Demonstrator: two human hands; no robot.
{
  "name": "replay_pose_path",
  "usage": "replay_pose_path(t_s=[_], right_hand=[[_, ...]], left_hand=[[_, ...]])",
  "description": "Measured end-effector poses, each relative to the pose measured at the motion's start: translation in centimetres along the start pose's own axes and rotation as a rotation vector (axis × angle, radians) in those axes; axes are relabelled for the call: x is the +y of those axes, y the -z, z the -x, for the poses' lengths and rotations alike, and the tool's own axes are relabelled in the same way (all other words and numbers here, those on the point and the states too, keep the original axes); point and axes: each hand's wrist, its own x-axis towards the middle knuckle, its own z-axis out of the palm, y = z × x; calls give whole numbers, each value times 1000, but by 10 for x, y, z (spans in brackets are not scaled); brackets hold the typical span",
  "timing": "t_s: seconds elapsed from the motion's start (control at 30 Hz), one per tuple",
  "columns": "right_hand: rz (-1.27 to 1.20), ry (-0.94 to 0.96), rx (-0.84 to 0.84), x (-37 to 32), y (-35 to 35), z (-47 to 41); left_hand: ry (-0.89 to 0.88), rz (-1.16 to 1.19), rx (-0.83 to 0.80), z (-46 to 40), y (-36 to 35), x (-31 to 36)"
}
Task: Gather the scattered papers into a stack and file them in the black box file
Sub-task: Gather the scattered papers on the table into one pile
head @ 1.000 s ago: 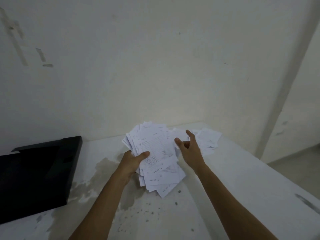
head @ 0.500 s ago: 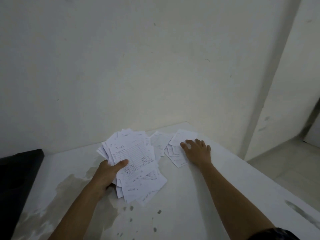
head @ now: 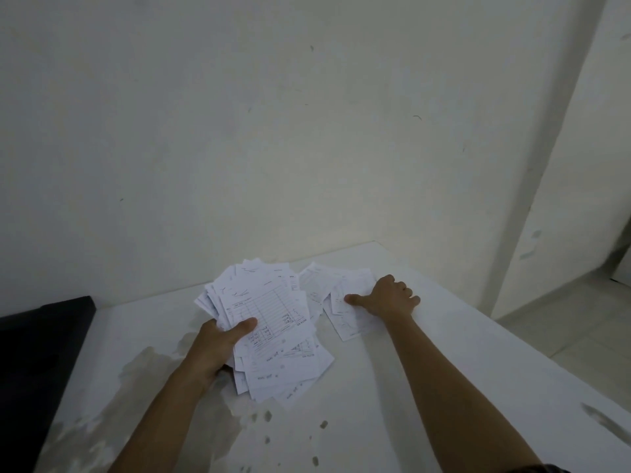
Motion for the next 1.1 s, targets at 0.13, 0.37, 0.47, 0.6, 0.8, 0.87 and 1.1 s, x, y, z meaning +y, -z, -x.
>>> replay_pose_path(t_s=[0.13,0.37,0.47,0.6,0.8,0.87,1.1], right_hand=[[-33,2,-53,-5,3,5],[-196,31,-117,-3,10,11],[-226,18,-135,-1,11,14],[-293,45,-143,-2,9,20],[-588,190,-160,11,19,30],[-785,224,-204,22,23,39],[-1265,282,-405,41,31,76]], left_hand=[[14,12,-5,1,1,2],[23,63,-6,6,3,5],[28,85,-3,10,6,4],[34,79,6,18,20,4],[17,39,27,31,47,7],[-2,34,26,36,51,11],[-42,61,11,60,56,26]])
